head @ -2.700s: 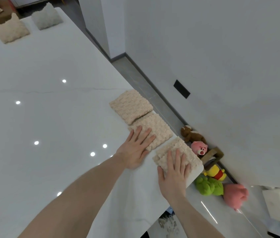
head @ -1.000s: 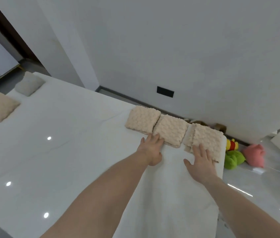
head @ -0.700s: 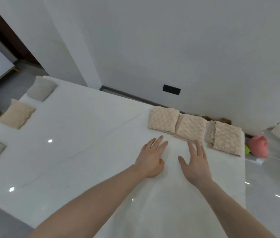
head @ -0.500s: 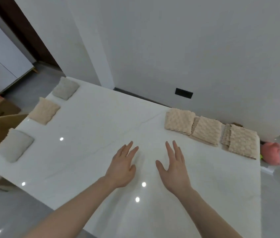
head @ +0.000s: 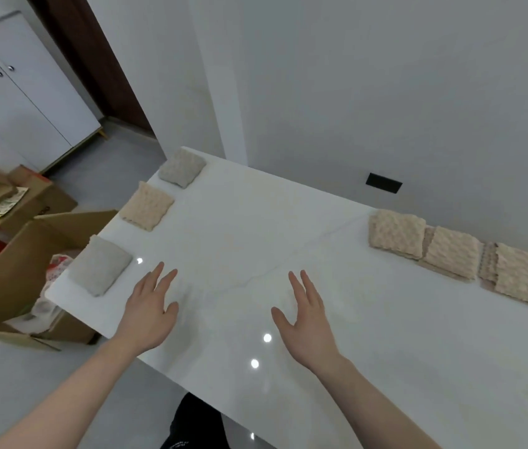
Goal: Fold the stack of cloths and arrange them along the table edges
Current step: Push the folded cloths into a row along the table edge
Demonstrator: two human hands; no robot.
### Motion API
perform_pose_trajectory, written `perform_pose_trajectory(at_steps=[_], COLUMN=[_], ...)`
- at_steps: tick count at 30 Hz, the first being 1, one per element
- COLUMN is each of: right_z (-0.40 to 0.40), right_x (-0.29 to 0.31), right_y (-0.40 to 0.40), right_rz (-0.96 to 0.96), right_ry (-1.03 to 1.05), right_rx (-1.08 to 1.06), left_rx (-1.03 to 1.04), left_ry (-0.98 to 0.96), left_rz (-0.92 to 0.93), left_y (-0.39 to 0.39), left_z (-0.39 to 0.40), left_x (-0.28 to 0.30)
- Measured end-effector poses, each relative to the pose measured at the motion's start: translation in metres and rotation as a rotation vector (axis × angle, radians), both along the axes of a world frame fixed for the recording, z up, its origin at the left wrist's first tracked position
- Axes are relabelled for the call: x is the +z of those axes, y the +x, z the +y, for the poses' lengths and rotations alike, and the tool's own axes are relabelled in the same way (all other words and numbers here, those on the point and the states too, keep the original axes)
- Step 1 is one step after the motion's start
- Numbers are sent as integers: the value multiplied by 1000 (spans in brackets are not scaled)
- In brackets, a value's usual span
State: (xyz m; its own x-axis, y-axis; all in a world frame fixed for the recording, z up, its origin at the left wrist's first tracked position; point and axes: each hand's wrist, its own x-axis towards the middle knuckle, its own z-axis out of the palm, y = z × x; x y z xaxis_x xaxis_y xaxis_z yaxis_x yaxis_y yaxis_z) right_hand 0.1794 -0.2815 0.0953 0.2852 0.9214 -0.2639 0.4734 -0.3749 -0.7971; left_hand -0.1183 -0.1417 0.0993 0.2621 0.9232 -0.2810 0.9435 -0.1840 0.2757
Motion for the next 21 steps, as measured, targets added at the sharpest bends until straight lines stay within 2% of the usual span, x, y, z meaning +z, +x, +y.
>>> perform_pose_trajectory(at_steps=[5, 12, 16, 21], right_z=[70, 159, 194, 221], right_x=[-16, -31, -31, -35], right_y=[-58, -156, -175, -182], right_rz=[-56, -6, -39, -106], right_ry=[-25, -117, -130, -131], right_rx=[-68, -199, -219, -192], left_rx=[-65, -136, -169, -102], left_ry=[11, -129, -166, -266], left_rz=[-26, 49, 84, 137], left_y=[-48, -103, -111, -118], left_z=[103, 243, 306, 344], left_x=[-19, -42, -48, -58])
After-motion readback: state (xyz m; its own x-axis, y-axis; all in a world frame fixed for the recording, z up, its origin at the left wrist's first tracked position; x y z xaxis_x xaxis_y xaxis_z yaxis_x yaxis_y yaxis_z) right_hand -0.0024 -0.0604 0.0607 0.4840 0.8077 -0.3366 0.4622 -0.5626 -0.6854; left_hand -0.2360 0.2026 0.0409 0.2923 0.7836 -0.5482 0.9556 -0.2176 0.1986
